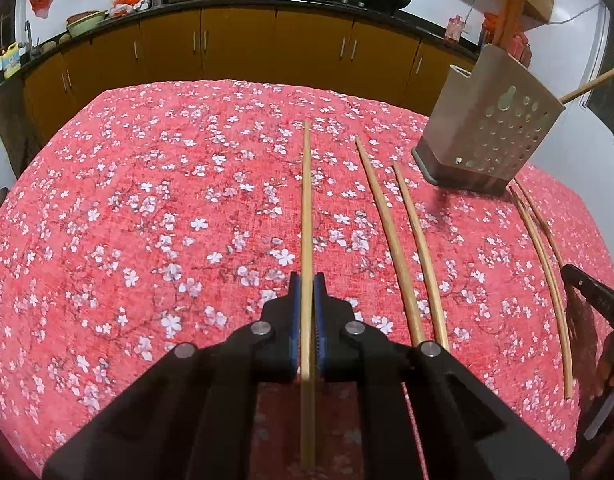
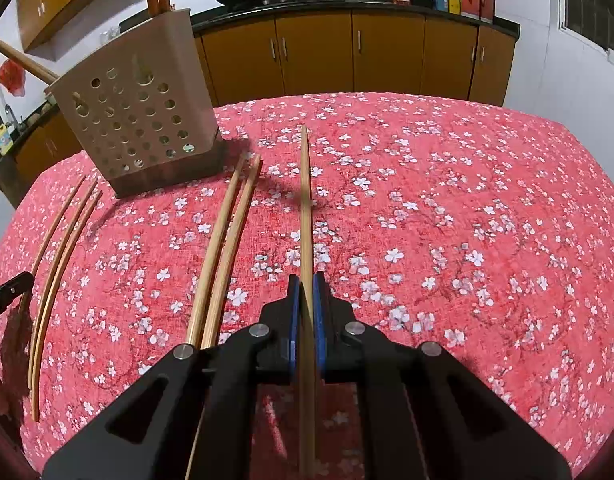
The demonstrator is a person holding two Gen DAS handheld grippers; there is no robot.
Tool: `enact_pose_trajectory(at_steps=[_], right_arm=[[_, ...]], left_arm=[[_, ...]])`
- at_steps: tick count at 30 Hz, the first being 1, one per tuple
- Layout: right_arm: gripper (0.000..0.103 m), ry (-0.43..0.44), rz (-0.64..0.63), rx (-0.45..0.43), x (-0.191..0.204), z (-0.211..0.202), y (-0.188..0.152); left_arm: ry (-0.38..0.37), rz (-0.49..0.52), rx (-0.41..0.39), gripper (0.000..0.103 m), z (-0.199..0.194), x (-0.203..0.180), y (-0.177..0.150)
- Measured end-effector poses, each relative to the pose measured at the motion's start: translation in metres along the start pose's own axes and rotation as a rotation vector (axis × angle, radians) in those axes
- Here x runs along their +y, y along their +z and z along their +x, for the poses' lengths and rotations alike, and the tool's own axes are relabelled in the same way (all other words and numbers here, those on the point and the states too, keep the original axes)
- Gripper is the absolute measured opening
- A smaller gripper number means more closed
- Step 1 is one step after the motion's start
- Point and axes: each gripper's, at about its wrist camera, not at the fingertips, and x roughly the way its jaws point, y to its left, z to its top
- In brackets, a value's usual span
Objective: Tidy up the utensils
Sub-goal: 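Grasp a further chopstick with the left tool while the right tool grasps one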
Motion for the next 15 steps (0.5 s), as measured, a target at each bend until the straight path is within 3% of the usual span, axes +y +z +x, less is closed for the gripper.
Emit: enact_pose_trajectory(at_steps=[15], right_arm=[[0.008,0.008,0.010,-0.001,-0.0009,-0.0007,-0.0007]], left_arm=[[-0.001,-0.003,0.000,0.009,-0.0008,-0.0004,-0.0006]])
